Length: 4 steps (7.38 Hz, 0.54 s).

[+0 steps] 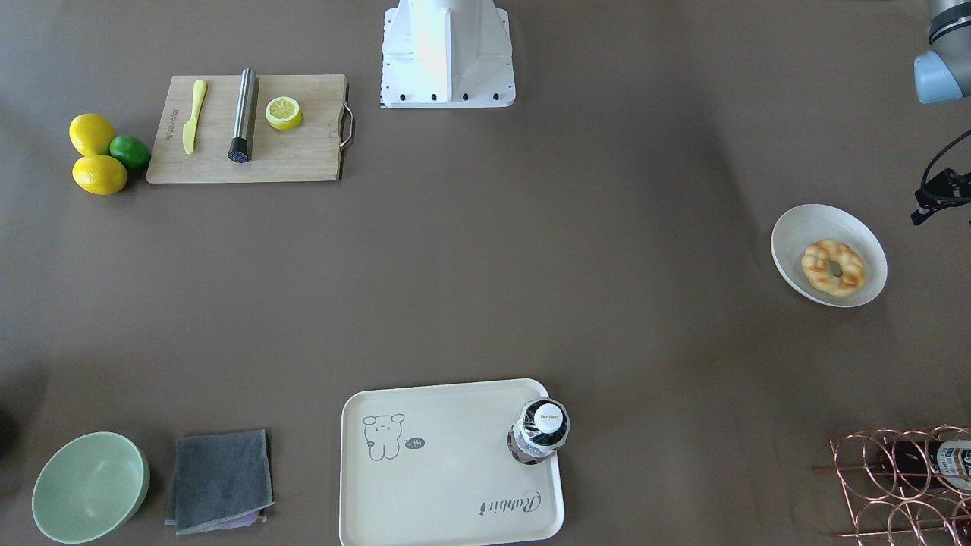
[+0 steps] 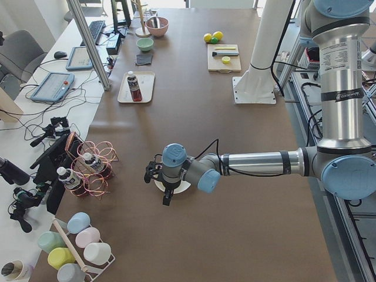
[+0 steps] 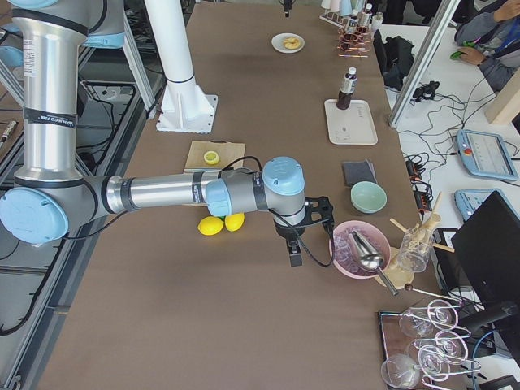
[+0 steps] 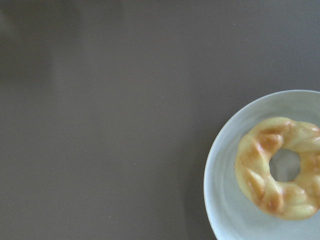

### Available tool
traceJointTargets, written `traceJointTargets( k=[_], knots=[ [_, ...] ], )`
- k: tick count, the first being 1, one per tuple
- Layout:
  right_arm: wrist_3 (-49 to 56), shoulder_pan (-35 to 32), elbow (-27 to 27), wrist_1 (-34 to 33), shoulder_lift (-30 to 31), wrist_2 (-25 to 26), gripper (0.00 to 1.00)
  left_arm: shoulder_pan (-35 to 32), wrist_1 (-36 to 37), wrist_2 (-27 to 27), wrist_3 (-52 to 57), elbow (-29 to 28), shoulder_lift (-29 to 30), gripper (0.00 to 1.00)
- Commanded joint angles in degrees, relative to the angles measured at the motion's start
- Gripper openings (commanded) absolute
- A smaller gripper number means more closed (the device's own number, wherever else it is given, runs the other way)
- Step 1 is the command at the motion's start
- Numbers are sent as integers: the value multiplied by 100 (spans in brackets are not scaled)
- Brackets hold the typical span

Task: Place donut on tray

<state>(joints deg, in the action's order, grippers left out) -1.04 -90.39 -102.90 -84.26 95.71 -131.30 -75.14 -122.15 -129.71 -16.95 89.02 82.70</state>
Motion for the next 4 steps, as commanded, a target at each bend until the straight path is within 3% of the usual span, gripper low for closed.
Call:
traceJointTargets(
  k=[1,2,4],
  knots=[
    [7,57,16,15,0,-1,100,367,-474,7,-544,-366,123,98],
    [-1,74,16,15,9,-1,100,499,-886,7,-755,-647,176,97],
    [-1,83,16,6,9,-10,100,649,-1214,8,-1082,-851,255,84]
  ],
)
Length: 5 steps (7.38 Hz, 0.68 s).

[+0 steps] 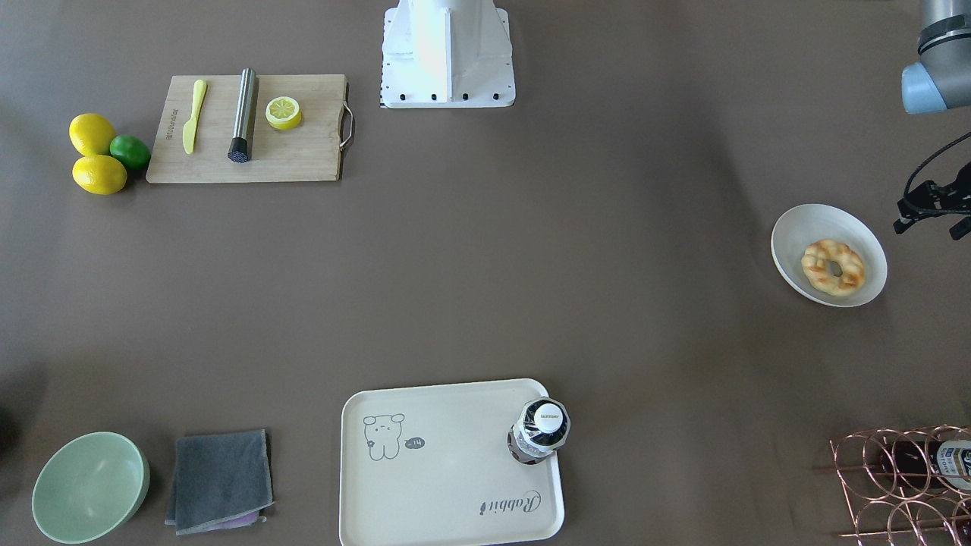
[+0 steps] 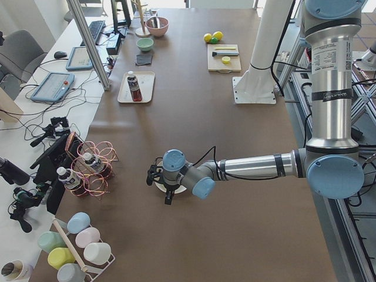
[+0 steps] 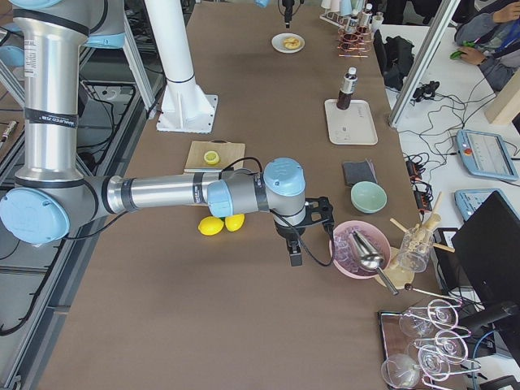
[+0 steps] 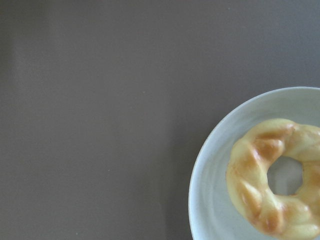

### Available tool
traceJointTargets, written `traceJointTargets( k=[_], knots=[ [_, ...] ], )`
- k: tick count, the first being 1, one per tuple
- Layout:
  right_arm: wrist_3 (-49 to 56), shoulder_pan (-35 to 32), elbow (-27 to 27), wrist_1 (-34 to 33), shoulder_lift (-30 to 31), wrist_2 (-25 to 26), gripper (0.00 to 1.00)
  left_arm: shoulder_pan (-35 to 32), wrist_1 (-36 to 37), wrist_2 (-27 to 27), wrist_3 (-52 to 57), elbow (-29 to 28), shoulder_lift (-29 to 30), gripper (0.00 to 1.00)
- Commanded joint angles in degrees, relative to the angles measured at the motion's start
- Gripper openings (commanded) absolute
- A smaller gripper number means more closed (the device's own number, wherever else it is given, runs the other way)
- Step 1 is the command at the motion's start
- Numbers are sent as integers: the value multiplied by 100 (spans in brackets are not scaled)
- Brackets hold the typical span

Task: Place donut on tray

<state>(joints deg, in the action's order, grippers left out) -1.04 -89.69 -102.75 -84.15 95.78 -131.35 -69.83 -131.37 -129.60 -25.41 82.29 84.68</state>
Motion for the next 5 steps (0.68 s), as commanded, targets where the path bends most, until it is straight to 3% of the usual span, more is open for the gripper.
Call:
traceJointTargets(
  k=[1,5],
  knots=[
    [-1,22,1,-4,2,-13,100,163,-293,5,-245,-213,49,78],
    [-1,75,1,4,2,-22,100,409,-442,225,-481,-336,84,67]
  ],
)
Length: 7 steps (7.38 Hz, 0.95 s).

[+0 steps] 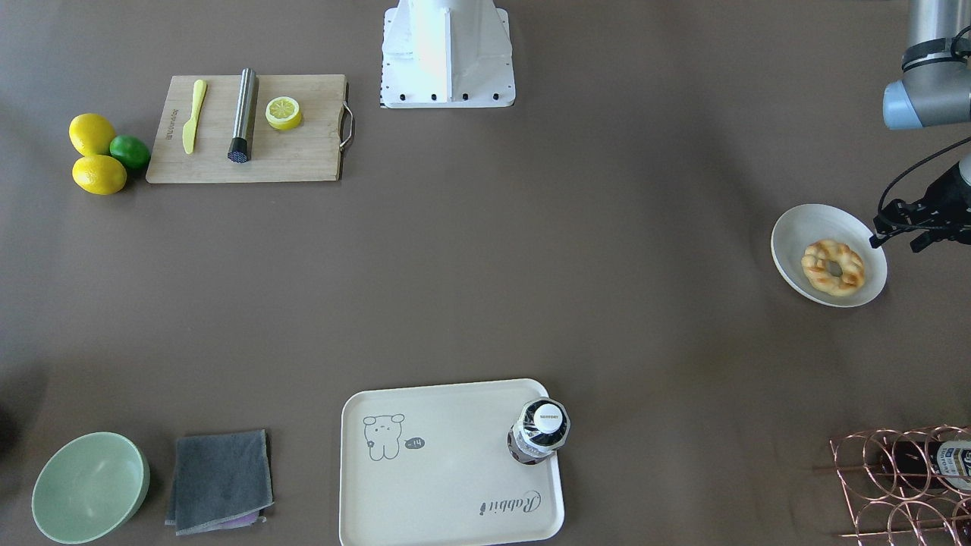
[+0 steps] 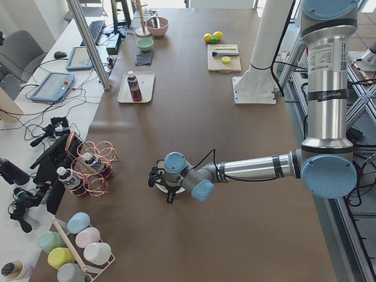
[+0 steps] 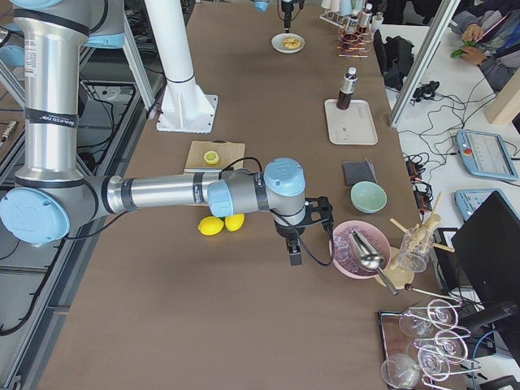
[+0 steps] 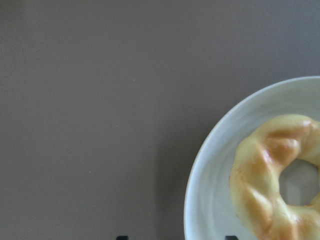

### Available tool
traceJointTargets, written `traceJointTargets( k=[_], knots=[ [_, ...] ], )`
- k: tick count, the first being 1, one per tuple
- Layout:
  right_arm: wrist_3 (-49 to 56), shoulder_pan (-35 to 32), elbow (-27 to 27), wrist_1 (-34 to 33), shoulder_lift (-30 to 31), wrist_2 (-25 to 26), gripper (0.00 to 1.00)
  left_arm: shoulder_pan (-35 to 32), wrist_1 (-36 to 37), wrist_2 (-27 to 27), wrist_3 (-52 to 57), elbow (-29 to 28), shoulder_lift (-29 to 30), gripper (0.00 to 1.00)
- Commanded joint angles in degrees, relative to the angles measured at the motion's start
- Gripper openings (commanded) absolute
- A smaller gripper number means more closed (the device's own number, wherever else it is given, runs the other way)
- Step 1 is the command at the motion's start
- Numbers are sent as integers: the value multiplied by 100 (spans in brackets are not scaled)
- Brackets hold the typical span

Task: Place donut on tray

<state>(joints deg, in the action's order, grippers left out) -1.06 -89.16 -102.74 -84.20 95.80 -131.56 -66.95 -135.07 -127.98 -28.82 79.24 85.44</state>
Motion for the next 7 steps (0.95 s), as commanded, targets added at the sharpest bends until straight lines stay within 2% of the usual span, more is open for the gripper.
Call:
traceJointTargets(
  k=[1,2,3,4,7],
  knots=[
    [0,21,-9,8,0,-1,100,155,-133,63,-202,-40,7,63],
    [0,30,-9,8,0,-1,100,182,-169,63,-281,-40,-1,57],
    [0,30,-17,8,0,-1,100,182,-169,63,-291,-40,-1,40],
    [0,30,-26,8,-9,-1,100,182,-169,54,-360,-40,-1,3],
    [0,30,-53,8,-17,-62,100,182,-169,10,-518,39,60,0]
  ],
)
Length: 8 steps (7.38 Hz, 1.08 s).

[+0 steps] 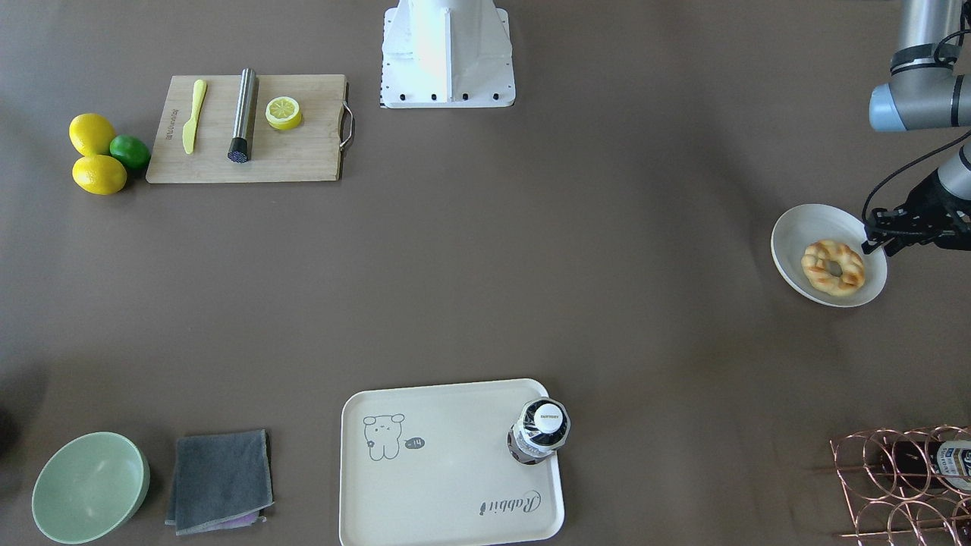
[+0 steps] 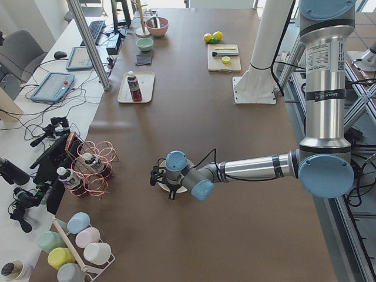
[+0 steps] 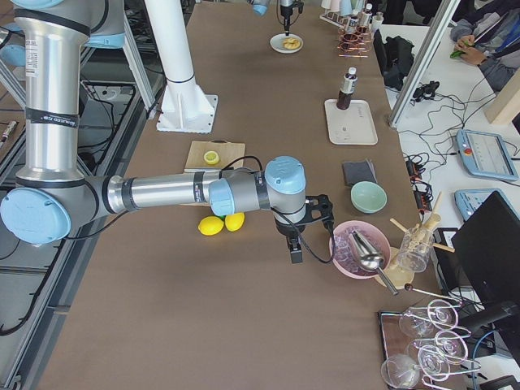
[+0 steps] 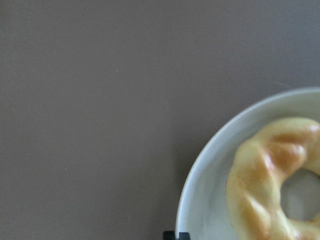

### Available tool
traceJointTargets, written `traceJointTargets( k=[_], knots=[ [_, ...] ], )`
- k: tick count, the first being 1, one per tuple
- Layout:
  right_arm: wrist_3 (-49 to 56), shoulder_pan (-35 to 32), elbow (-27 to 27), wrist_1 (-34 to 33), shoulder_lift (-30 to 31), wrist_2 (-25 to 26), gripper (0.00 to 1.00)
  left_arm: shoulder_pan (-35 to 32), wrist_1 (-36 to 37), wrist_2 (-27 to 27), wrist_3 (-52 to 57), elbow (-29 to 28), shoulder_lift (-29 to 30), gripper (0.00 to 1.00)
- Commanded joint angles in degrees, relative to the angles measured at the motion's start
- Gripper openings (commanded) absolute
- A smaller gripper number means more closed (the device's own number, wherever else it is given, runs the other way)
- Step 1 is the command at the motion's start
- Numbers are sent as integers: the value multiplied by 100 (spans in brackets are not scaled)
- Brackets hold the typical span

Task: Place donut on tray

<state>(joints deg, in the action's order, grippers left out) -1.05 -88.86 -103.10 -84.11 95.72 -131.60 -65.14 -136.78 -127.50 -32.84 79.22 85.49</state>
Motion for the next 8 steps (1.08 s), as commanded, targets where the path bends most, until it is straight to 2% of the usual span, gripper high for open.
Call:
traceJointTargets(
  k=[1,2,3,5,7,8],
  knots=[
    [0,0,-35,9,-9,-76,100,1,81,-195,-526,163,229,0],
    [0,0,-70,0,-9,-154,100,-25,291,-736,-1018,216,571,0],
    [0,0,-79,9,-9,-164,100,-51,719,-915,-1484,321,1026,0],
    [-366,245,-123,0,-157,-164,100,27,1494,-926,-2546,847,1705,0],
    [-1638,884,-289,44,-448,-234,100,797,1532,-873,-4073,1619,1821,0],
    [-2053,1114,-290,418,-449,-252,100,1245,1671,-699,-4873,1980,1996,0]
  ],
)
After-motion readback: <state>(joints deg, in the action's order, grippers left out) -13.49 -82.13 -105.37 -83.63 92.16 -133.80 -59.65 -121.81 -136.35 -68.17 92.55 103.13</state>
